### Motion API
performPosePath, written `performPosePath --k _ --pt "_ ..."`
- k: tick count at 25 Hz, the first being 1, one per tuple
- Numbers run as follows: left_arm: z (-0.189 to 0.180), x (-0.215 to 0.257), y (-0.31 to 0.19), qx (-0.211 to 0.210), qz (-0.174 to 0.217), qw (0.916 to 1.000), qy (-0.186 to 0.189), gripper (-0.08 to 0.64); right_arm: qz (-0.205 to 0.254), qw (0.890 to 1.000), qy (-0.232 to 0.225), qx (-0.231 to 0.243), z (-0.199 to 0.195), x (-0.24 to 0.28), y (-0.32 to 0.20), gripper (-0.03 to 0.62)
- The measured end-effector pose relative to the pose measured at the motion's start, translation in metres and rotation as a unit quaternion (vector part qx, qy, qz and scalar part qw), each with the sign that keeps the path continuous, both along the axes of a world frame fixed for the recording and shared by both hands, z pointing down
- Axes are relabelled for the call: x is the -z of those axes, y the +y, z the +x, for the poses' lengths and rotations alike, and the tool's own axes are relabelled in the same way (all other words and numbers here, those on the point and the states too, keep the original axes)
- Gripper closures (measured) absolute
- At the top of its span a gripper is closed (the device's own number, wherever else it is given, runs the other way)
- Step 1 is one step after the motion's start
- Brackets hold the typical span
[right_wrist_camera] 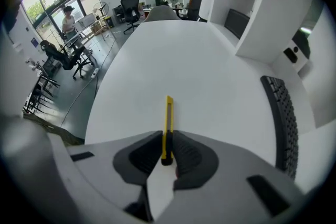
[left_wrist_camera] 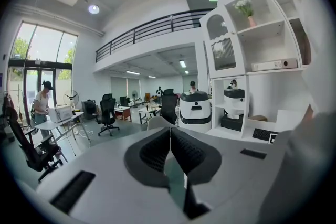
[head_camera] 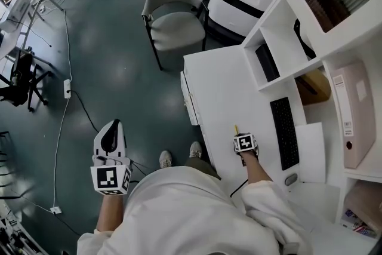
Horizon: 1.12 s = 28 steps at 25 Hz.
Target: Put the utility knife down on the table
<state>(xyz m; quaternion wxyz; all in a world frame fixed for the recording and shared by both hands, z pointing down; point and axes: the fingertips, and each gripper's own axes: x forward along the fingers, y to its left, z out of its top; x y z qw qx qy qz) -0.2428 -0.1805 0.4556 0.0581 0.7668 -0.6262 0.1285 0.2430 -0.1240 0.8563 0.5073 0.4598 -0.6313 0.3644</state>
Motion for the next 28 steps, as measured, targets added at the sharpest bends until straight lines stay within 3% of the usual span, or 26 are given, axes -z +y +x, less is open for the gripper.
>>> performPosePath --k 11,15,28 --pt "0.004 -0.002 0.001 -0.005 -0.003 1.0 0.002 0.551 -0.015 1.0 -0.007 0.017 0.0 0.001 -0.001 0.52" --pt "0.008 -0.001 0.001 -0.01 -0.003 0.9999 0.002 0.551 -0.013 1.0 -0.022 0.017 0.0 0.002 0.0 0.445" --pt "0.035 0.004 -0.009 -0.059 0.007 0.9982 0.01 0.551 0.125 0.991 -0.028 -0.032 0.002 0.063 -0.021 0.486"
